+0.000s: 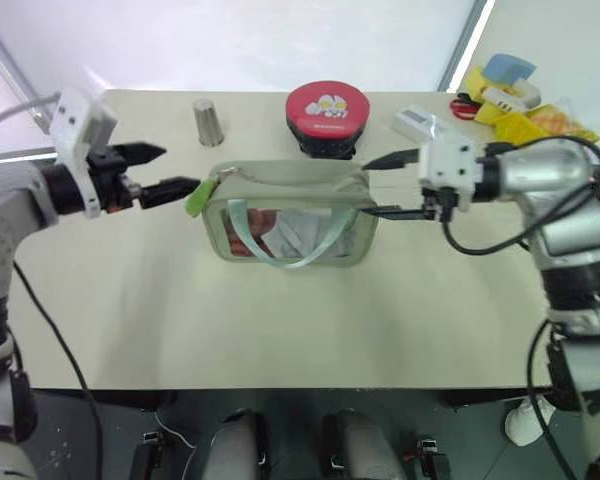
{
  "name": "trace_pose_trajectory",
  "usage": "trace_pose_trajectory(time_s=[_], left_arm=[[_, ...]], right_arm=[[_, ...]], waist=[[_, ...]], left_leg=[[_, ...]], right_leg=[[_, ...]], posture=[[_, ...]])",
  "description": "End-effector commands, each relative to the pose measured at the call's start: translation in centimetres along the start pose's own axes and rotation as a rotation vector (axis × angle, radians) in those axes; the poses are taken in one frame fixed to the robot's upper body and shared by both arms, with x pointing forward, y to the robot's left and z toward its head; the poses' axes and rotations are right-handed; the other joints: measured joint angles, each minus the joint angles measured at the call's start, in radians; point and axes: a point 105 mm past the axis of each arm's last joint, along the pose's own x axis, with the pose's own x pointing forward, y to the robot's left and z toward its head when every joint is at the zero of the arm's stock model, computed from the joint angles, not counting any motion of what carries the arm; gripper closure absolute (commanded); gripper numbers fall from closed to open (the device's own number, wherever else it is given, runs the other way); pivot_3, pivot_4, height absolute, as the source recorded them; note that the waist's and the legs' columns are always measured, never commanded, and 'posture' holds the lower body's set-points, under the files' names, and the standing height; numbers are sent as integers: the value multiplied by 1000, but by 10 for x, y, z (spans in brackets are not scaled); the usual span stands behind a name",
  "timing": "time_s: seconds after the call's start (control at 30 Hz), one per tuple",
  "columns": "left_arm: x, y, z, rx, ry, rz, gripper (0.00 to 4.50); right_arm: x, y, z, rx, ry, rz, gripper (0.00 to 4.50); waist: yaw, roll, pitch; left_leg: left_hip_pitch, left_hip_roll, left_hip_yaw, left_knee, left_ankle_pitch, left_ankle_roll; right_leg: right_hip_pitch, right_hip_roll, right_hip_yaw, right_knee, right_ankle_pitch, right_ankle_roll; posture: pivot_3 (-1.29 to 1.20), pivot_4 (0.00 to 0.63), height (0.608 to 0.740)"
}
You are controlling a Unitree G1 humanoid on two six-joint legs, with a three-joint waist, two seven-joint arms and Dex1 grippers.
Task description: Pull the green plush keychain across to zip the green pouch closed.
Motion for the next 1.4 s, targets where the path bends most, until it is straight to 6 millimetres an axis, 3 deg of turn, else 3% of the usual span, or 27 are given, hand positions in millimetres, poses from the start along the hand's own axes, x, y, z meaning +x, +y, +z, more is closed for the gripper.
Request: trace_pose_trajectory(time_s=[0.03,0.3,0.43,0.53,0.7,0.93,1.03,1.27,1.4], left_arm=[[-7,0,18,52,-59,23,0],[5,-8,20,58,-52,-32,0],[4,-11,16,63,-30,-41,0],[2,-12,14,57,-20,-43,0],[-1,-21,4,46,19,-84,0],[6,-28,-27,98,113,-96,0],[7,-21,-25,83,85,-63,929],[9,-18,-16,94,53,-69,4437],[11,-16,1,132,26,-80,4437]], right_arm=[[0,5,14,30,-31,-61,1388],[20,4,-5,89,-29,-127,1388],[23,6,-4,98,-49,-114,2676],[22,6,-5,95,-50,-112,4310],[24,3,-8,81,-48,-117,4417],[26,0,-6,66,-49,-113,4417],[27,-1,-5,63,-51,-112,4500],[30,0,-2,56,-56,-112,4500],[31,-1,-3,51,-53,-114,4500]], waist=[[-5,0,0],[-1,0,0],[-1,0,0],[-1,0,0],[-1,0,0],[-1,0,0],[-1,0,0],[-2,0,0],[-1,0,0]], left_leg=[[1,0,0,0,0,0],[1,0,1,0,0,0],[1,0,0,0,0,0],[1,0,0,0,0,0],[1,0,0,0,0,0],[1,0,0,0,0,0],[1,0,0,0,0,0],[1,0,0,0,0,0],[1,0,0,0,0,0]], right_leg=[[1,0,0,0,0,0],[1,3,0,0,0,0],[1,3,0,0,0,0],[1,3,0,0,0,0],[1,3,0,0,0,0],[1,3,1,0,0,0],[1,3,0,0,0,0],[1,3,0,0,0,0],[1,3,0,0,0,0]], posture=[[0,150,740],[0,150,740],[0,150,740],[0,150,740],[0,150,740],[0,150,740],[0,150,740],[0,150,740],[0,150,740]])
